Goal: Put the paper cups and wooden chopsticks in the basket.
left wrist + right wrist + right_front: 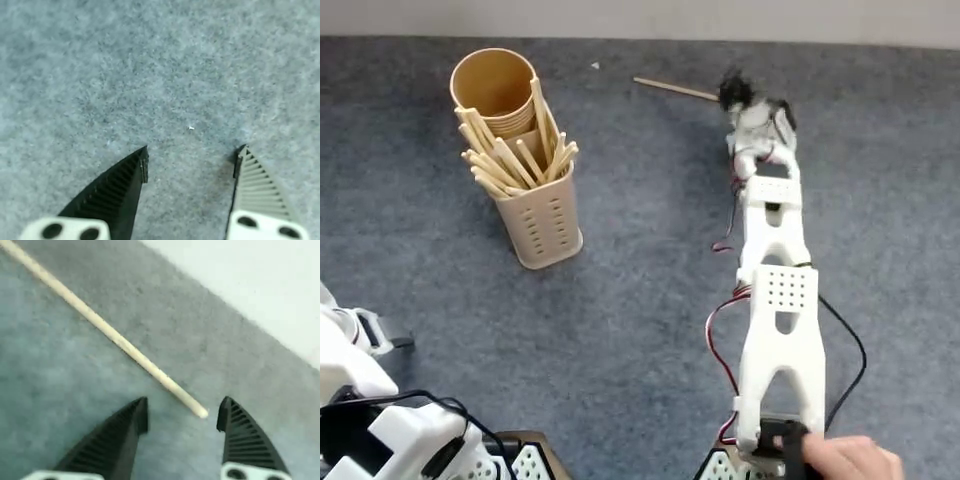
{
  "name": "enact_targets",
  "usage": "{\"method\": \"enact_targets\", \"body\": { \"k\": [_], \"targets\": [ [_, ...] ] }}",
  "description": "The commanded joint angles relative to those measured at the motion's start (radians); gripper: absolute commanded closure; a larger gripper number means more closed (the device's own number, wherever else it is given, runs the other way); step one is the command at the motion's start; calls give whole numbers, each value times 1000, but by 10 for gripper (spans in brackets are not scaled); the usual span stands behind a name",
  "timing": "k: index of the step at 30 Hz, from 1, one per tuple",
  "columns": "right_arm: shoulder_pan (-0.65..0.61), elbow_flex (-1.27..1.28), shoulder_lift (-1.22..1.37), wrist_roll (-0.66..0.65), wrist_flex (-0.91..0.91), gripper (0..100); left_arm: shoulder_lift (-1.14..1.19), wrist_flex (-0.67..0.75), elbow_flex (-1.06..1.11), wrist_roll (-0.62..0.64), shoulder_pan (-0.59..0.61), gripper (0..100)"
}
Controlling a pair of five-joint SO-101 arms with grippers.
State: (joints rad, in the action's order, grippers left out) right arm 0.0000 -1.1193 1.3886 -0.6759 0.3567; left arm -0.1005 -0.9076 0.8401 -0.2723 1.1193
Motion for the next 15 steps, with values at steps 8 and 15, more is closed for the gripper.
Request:
{"method": "enact_targets", "body": {
  "k": [8, 15],
  "targets": [
    [71, 10, -30, -37, 223, 775, 1, -5, 15, -14, 65, 726],
    [12, -275, -134, 60, 1064, 894, 1, -5, -47, -12, -2, 726]
  ]
}}
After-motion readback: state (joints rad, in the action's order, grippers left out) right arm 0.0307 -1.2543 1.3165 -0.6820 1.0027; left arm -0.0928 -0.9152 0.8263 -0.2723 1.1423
